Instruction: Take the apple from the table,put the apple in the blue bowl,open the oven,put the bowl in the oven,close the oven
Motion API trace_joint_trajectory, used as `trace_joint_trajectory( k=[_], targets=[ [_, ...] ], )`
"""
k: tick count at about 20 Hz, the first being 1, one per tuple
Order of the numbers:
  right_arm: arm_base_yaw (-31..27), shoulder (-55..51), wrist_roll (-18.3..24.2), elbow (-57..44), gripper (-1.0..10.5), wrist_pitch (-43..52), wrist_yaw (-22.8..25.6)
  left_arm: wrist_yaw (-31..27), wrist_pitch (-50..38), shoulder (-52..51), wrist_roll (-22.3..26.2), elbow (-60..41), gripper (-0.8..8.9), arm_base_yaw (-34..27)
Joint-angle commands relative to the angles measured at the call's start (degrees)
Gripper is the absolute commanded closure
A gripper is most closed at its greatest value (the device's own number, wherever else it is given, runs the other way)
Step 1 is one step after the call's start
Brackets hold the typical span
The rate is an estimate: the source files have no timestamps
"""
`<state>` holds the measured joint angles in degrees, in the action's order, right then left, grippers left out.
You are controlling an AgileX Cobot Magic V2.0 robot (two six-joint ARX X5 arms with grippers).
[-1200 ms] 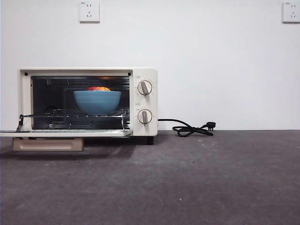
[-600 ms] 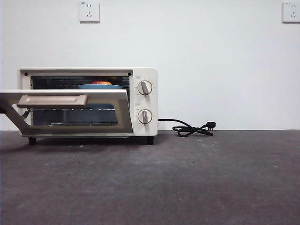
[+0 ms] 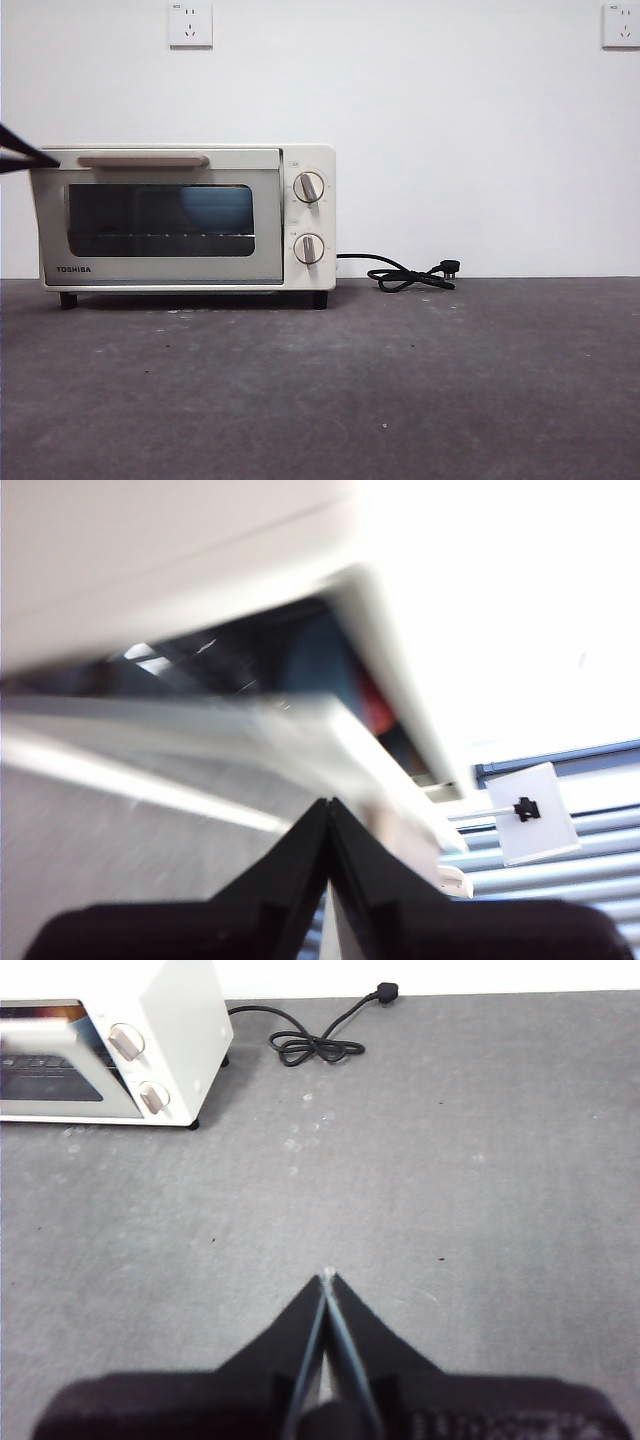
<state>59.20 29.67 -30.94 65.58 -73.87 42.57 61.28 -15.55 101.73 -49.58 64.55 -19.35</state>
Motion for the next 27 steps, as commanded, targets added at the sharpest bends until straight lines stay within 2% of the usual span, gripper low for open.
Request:
trace_joint_trajectory(
  k=[1,4,7,8,12,16,20,23,27],
  targets=[
    [0.0,0.11,-0.61,-0.35,9.5,0.04,2.16,1.03,0.07,-0.24,-1.22,2.01,8.21,1.01],
    [0.0,0.11,-0.63,-0.35,9.5,-0.09,5.57,3.72,0.11,-0.35,-1.33,3.63,8.21,2.62],
    [0.0,0.11,-0.63,-0.35,9.5,-0.96,8.22,3.87,4.74,-2.25,0.44,3.63,8.2,5.09],
    [0.0,0.11,-0.63,-0.35,9.5,-1.03,8.72,3.82,7.13,-3.28,2.73,3.63,8.2,5.92],
    [0.0,0.11,-0.59,-0.31,9.5,-1.25,8.68,0.96,21.99,-10.01,17.59,3.63,8.2,9.6],
    [0.0,0.11,-0.59,-0.28,9.5,-1.27,8.68,-6.16,36.65,-17.05,32.26,3.63,8.19,11.96],
    [0.0,0.11,-0.59,-0.28,9.5,-1.31,8.68,-17.81,50.05,-24.72,45.11,3.63,8.19,14.43],
    [0.0,0.11,-0.59,-0.28,9.5,-1.38,8.68,-25.77,56.83,-30.53,51.23,3.63,8.19,15.93],
    [0.0,0.11,-0.59,-0.28,9.5,-1.44,8.68,-30.64,61.26,-38.14,53.51,3.63,8.18,16.63]
  ],
)
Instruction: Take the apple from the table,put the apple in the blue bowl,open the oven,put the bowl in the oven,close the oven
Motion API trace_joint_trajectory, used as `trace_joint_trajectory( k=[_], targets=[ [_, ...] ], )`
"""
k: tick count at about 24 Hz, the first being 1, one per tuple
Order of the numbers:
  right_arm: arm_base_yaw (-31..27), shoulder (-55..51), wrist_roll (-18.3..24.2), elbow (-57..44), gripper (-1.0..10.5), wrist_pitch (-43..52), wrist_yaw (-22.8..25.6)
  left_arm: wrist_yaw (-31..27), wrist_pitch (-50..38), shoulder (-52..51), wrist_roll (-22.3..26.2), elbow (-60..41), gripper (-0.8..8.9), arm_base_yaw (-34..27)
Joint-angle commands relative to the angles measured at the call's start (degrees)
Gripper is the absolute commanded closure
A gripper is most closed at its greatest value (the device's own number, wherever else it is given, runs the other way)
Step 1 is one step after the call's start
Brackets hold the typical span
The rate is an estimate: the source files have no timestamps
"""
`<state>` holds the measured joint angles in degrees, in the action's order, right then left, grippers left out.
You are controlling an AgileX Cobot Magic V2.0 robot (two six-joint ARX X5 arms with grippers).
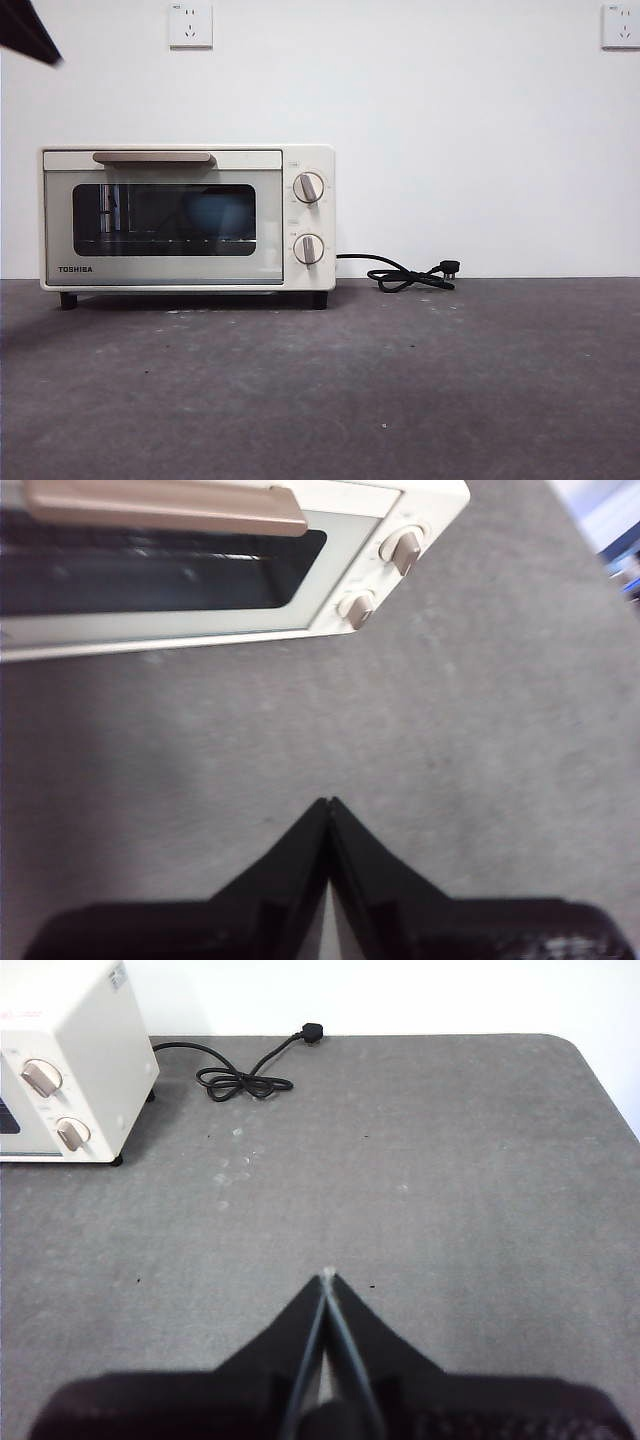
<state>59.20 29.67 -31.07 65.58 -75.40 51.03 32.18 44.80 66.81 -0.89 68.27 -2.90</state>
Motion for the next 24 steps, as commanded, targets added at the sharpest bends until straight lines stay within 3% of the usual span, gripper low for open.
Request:
trace_joint_trajectory(
  k=[1,9,17,21,24],
  targets=[
    [0.0,0.11,-0.46,-0.28,9.5,0.09,0.22,-2.08,1.49,-5.22,4.98,-0.09,8.18,0.15],
    [0.0,0.11,-0.46,-0.28,9.5,-0.13,0.22,-2.56,9.6,-16.33,5.09,-0.09,8.17,0.11],
    [0.0,0.11,-0.46,-0.28,9.5,-0.13,0.22,-0.7,9.55,-18.21,5.18,-0.09,8.17,0.2],
    [0.0,0.11,-0.46,-0.28,9.5,-0.13,0.22,-2.54,9.53,-16.63,6.99,-0.07,8.18,0.17],
    [0.0,0.11,-0.46,-0.28,9.5,-0.13,0.22,-7.1,7.8,-14.82,9.6,-0.11,8.17,0.24]
  ],
)
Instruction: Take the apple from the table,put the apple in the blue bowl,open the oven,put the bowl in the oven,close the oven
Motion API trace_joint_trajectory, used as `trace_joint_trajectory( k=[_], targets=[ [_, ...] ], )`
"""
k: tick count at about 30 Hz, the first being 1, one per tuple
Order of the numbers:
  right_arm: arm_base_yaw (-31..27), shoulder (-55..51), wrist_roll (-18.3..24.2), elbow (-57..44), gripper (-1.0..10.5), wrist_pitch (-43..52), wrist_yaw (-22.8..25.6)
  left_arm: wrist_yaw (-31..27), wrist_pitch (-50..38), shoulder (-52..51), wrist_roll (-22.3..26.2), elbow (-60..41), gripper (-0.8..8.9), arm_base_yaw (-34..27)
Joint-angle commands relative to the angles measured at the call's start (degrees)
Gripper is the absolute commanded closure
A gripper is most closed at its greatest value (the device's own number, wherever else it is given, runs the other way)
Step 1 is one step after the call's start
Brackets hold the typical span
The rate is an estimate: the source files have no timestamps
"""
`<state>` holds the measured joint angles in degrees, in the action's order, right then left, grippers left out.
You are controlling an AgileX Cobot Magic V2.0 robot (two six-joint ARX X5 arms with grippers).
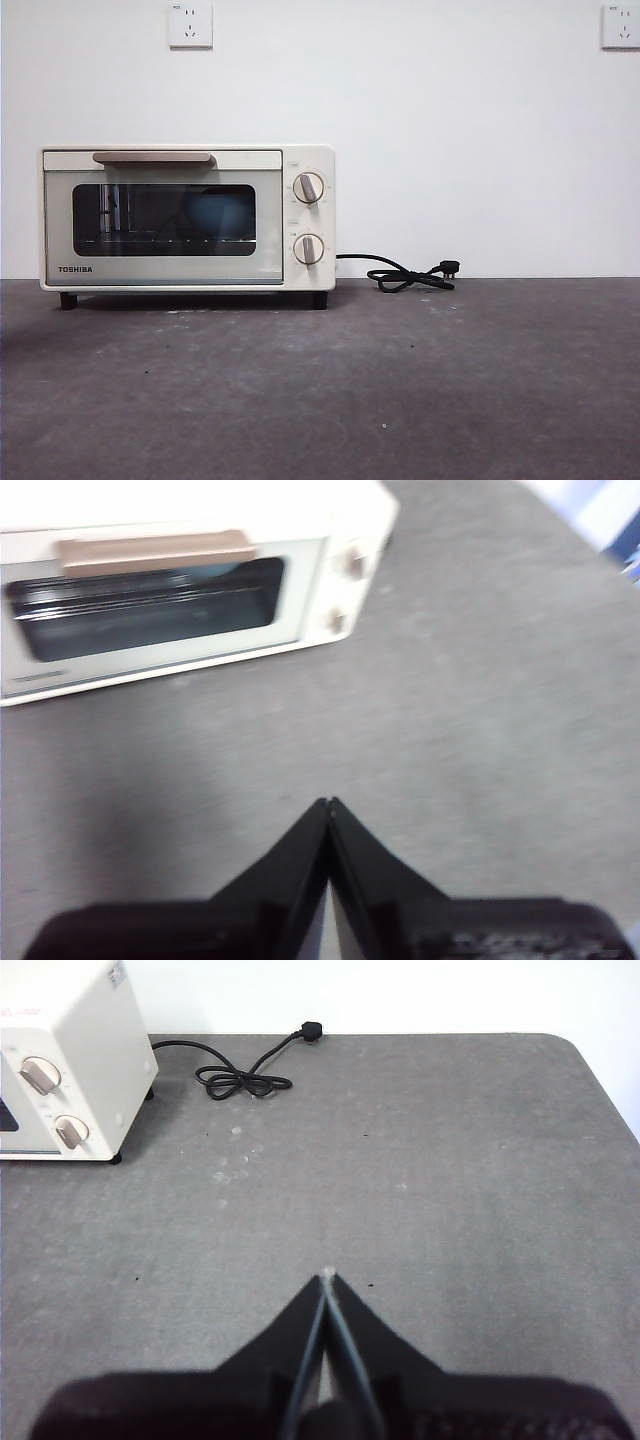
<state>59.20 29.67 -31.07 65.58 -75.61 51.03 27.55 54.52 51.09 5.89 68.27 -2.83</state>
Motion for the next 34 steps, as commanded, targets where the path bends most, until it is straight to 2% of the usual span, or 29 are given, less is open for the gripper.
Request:
trace_joint_trajectory(
  k=[1,6,12,16,25,29,34],
  targets=[
    [0.0,0.11,-0.46,-0.28,9.5,0.09,0.22,-3.39,-3.48,1.53,2.75,-0.15,8.17,0.15],
    [0.0,0.11,-0.46,-0.28,9.5,0.09,0.22,-5.11,-18.32,0.61,3.65,-3.63,8.17,0.87],
    [0.0,0.11,-0.46,-0.28,9.5,0.09,0.22,-5.79,-40.81,-8.04,5.68,-18.23,8.17,3.17],
    [0.0,0.11,-0.46,-0.28,9.5,0.09,0.22,-12.46,-49.27,-16.2,5.64,-31.69,8.17,3.54],
    [0.0,0.11,-0.46,-0.28,9.5,0.09,0.22,-22.12,-57.53,-36.13,-0.59,-57.4,8.18,3.54],
    [0.0,0.11,-0.46,-0.28,9.5,0.09,0.22,-24.7,-57.92,-43.76,-3.41,-63.39,8.17,3.54],
    [0.0,0.11,-0.46,-0.28,9.5,0.09,0.22,-24.63,-56.81,-49.24,-4.48,-67.17,8.17,3.54]
  ],
)
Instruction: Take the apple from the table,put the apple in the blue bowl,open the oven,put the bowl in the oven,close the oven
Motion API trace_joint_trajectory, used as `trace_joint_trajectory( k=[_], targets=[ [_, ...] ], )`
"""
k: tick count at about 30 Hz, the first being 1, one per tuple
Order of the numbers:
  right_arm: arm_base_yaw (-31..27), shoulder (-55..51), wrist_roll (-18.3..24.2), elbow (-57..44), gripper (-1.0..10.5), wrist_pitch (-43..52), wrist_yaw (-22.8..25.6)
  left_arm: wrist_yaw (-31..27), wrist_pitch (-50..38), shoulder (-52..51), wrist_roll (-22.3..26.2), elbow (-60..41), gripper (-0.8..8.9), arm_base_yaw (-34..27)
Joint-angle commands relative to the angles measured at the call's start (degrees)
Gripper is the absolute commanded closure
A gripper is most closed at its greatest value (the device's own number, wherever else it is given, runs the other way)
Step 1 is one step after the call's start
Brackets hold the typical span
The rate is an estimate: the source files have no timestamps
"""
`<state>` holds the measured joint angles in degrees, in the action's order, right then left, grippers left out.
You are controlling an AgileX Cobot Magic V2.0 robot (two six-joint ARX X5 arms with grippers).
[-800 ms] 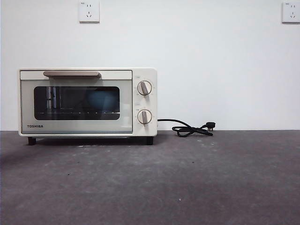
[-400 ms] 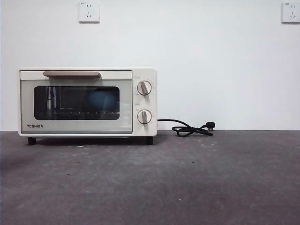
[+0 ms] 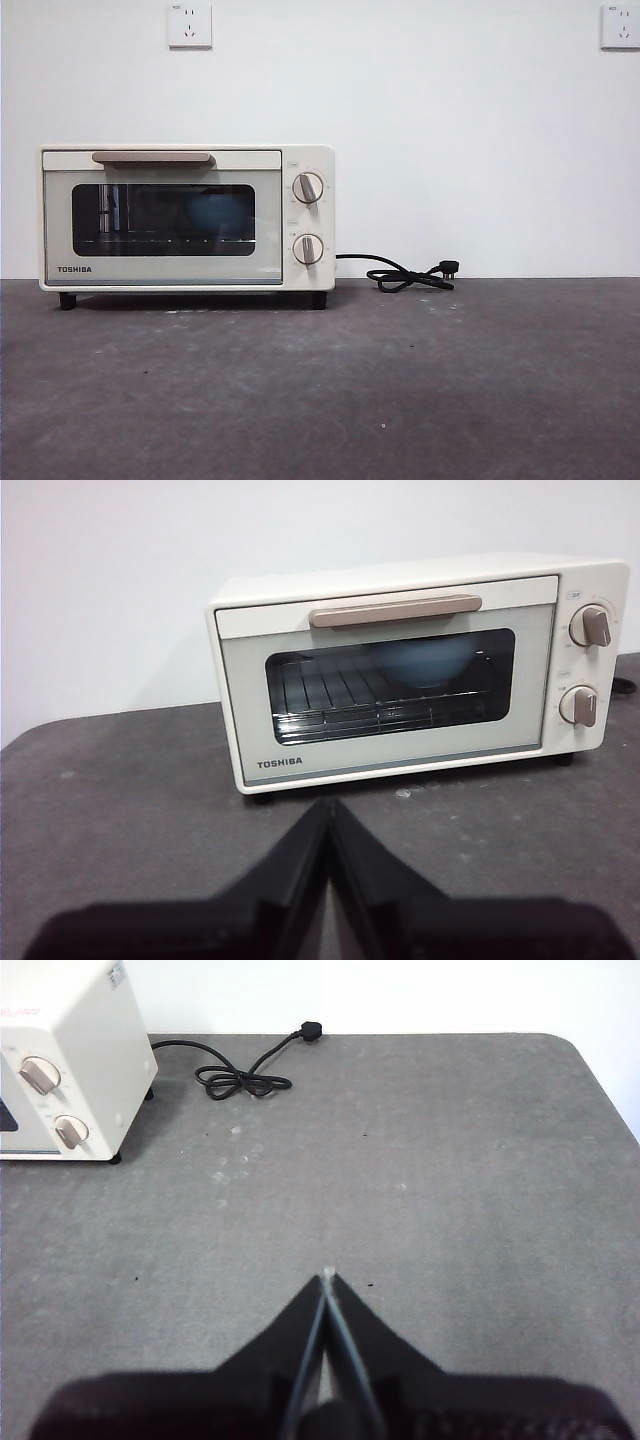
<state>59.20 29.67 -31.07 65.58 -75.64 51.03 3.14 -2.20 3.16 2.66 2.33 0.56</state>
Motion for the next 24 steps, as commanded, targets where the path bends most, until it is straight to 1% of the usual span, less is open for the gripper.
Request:
trace_joint_trajectory(
  k=[1,3,6,9,12,24],
  targets=[
    [0.0,0.11,-0.46,-0.28,9.5,0.11,0.22,-0.22,0.09,-1.92,-1.25,-1.77,8.17,0.15],
    [0.0,0.11,-0.46,-0.28,9.5,0.11,0.22,-0.81,3.04,-2.93,-1.18,-1.92,8.17,0.15],
    [0.0,0.11,-0.46,-0.28,9.5,0.11,0.22,-4.48,7.28,-2.95,-1.22,-1.92,8.17,0.15],
    [0.0,0.11,-0.46,-0.28,9.5,0.09,0.22,-6.1,11.96,-2.93,-1.22,-1.92,8.17,0.28],
    [0.0,0.11,-0.44,-0.28,9.5,0.11,0.22,-6.19,11.89,-2.95,-0.17,-1.92,8.17,0.48],
    [0.0,0.11,-0.46,-0.28,9.5,0.09,0.22,-5.75,11.47,-2.45,-0.11,-1.9,8.17,0.61]
  ],
)
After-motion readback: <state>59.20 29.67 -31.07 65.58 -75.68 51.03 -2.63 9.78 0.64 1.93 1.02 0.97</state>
